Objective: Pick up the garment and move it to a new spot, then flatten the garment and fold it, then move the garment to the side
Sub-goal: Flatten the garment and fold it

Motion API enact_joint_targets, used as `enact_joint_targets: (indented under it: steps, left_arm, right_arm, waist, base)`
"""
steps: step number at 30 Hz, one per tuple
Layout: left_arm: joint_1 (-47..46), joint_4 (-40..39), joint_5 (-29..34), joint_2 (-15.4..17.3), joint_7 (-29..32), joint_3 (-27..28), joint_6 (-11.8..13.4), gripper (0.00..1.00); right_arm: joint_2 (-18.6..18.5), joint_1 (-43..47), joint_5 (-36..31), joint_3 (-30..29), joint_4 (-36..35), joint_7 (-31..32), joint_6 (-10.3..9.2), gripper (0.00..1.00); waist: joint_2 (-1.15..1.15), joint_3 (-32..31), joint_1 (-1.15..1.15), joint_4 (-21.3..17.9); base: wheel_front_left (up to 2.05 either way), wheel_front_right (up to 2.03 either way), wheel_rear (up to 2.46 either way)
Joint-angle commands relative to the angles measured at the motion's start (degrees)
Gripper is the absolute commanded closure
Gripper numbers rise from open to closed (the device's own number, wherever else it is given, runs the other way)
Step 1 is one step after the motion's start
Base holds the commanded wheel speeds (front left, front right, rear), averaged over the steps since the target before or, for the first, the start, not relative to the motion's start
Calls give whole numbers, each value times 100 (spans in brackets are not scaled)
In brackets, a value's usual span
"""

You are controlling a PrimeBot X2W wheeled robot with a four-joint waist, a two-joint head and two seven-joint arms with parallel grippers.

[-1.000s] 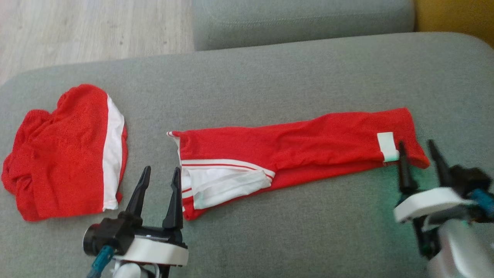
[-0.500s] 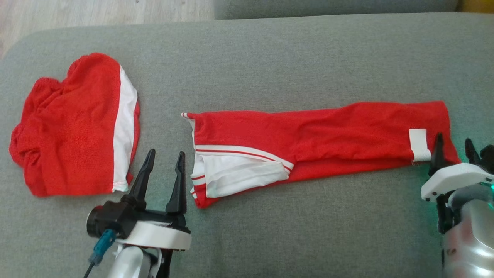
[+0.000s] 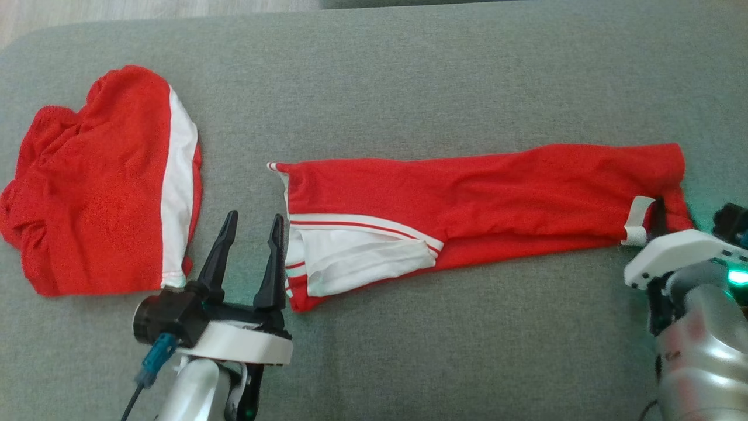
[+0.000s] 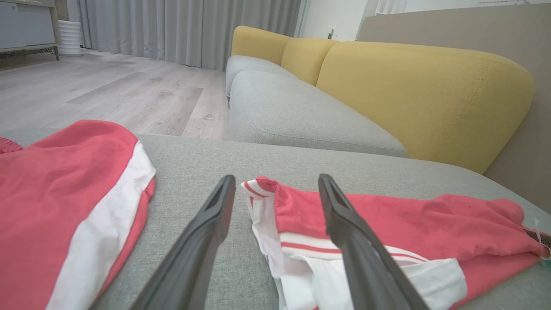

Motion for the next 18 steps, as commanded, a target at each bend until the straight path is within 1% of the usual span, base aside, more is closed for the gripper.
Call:
enact_joint_targets:
  steps: [1,3,6,7,15,18]
  left_arm:
    - [-157,-145,-1,-2,-54,151,-1,0]
    - [-156,-131,2,-2,-54,158,5,0]
    - [-140,-111,1,-2,-54,160,8,0]
    - [-140,-111,1,-2,-54,160,8,0]
    - [-78,-105,-10,-2,-55,176,11,0]
    - [-57,-103,-6,-3,-55,179,8,0]
  right_arm:
    - [121,-65,77,219,96,-24,-4,100]
    - [112,-113,170,242,135,-113,-4,100]
    - [-68,-156,278,196,133,-227,-4,100]
    - [-68,-156,278,196,133,-227,-4,100]
    - [-898,-265,427,-233,-36,-296,-4,100]
    - [-1045,-300,402,-408,-115,-290,-4,100]
  waist:
    - [0,-8,0,-36]
    - [0,-35,0,-75]
    - [0,-108,0,-117]
    - [0,-108,0,-117]
    - [0,-248,0,-175]
    - [0,-285,0,-175]
  base:
    - [0,0,0]
    - [0,0,0]
    - [0,0,0]
    - [0,0,0]
    - [0,0,0]
    - [0,0,0]
